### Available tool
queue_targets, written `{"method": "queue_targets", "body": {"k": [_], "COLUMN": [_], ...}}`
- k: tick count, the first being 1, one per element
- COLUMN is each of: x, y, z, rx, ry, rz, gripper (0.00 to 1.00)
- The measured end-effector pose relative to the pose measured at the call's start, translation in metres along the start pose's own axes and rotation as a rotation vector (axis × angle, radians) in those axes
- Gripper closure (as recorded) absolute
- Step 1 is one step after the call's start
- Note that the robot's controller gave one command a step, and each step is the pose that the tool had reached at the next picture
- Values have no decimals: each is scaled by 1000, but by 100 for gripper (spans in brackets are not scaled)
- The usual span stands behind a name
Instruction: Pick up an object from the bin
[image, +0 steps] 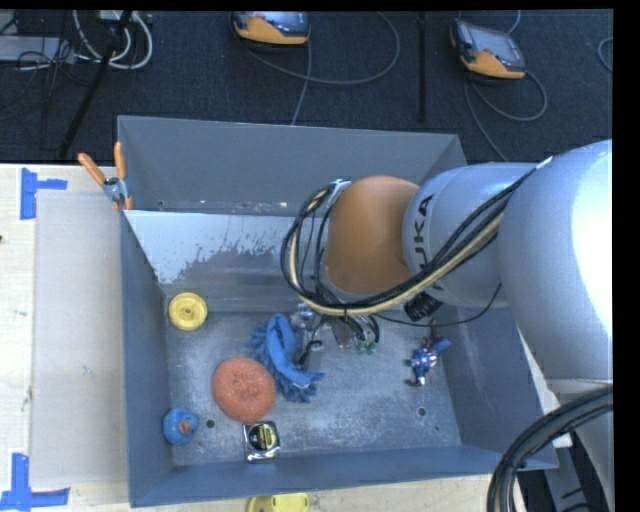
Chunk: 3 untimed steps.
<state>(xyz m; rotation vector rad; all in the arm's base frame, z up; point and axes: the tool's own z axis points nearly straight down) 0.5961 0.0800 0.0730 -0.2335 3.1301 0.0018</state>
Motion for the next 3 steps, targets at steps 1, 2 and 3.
{"method": "queue_targets", "body": {"k": [1,2,3], "x": [22,22,24], "y": [24,24,20], "z": [-119,-119,-165], "rx": [1,1,1], "ry": [2,2,9], "rz": [-39,-40,-31], "gripper": [100,100,100]}}
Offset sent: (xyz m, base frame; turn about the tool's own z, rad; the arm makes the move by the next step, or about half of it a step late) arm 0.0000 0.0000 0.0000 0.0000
